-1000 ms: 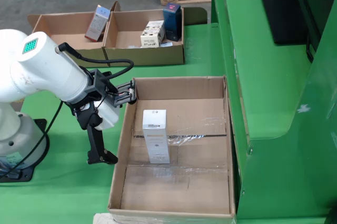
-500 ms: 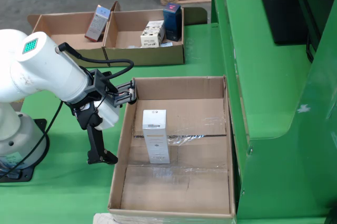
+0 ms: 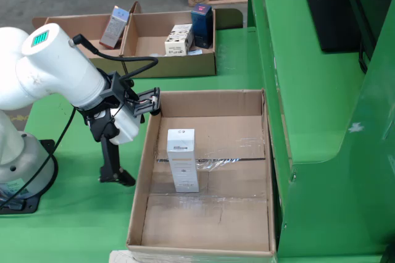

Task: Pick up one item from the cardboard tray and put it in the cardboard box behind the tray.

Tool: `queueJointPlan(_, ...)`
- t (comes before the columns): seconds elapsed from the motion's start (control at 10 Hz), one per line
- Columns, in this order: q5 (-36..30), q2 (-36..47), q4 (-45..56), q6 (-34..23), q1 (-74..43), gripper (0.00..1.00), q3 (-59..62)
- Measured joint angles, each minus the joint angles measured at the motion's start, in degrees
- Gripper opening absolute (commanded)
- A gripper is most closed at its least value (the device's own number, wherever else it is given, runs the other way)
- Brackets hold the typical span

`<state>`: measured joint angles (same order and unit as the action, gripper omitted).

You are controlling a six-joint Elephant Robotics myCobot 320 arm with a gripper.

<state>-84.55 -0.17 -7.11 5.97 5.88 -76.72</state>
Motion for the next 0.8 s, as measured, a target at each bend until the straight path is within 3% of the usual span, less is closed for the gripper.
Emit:
queueJointPlan(0.3,4.57,-0.97,5.45,8.00,7.30,1.00,4.83)
queueJointPlan(0.6,4.66,-1.06,5.97,15.82,15.30,1.00,5.27)
queueJointPlan(0.8,4.66,-1.06,5.97,16.35,17.14,1.00,5.27)
